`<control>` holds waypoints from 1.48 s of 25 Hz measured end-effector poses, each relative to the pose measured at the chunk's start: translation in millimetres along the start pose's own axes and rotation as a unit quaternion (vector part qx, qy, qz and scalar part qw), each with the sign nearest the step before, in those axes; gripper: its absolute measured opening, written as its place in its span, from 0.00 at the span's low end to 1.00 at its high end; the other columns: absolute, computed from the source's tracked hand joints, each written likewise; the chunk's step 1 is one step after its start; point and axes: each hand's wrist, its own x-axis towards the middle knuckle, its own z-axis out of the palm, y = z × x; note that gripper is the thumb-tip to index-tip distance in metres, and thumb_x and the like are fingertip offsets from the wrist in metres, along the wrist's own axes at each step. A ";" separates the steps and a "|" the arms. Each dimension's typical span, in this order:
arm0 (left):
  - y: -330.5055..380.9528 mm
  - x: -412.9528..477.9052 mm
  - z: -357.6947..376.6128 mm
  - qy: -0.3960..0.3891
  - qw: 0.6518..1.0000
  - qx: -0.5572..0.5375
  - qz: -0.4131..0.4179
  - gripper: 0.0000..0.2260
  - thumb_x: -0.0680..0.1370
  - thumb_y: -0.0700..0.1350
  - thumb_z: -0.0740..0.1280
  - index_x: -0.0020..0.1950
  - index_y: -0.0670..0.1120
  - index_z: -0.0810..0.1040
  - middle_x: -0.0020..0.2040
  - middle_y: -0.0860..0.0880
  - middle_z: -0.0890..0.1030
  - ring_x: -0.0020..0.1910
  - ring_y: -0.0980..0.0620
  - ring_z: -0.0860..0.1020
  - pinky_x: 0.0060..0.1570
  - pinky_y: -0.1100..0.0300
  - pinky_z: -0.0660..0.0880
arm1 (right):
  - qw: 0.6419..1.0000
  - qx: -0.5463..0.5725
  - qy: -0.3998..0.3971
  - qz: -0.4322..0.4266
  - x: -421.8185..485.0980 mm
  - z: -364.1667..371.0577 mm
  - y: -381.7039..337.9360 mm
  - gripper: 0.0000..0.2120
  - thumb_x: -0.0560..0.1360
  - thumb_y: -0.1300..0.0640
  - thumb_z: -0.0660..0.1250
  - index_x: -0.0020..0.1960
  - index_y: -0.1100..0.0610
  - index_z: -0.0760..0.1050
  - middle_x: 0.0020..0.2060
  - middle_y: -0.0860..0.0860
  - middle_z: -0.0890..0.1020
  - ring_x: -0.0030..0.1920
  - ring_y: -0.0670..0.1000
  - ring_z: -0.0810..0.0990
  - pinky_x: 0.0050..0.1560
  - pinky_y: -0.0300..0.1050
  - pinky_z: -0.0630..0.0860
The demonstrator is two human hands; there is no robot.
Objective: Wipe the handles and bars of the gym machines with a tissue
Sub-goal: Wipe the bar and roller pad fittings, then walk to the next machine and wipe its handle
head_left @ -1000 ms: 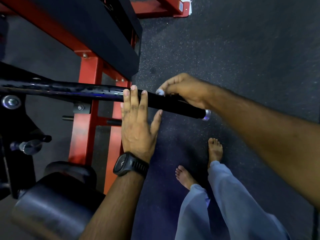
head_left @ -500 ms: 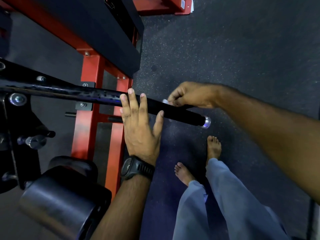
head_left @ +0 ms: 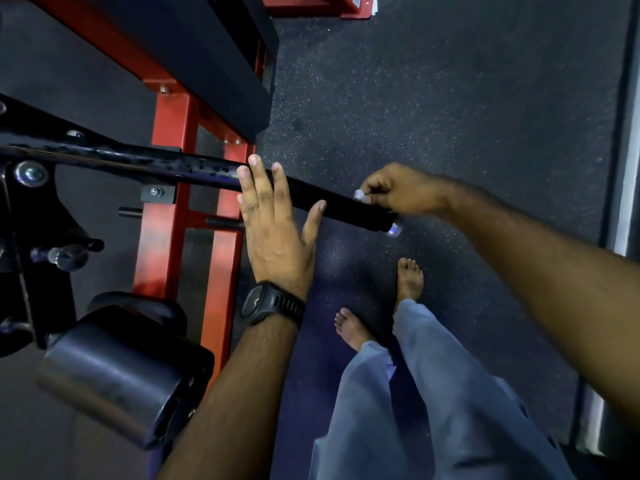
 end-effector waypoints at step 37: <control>-29.3 -243.3 -377.2 0.215 0.835 0.048 -0.505 0.22 0.81 0.52 0.64 0.74 0.48 0.71 0.72 0.50 0.73 0.71 0.53 0.70 0.68 0.60 0.65 | 0.870 -0.195 -0.103 -0.440 -155.4 272.7 -361.3 0.01 0.76 0.54 0.70 0.47 0.51 0.81 0.39 0.46 0.83 0.42 0.47 0.79 0.41 0.36 0.67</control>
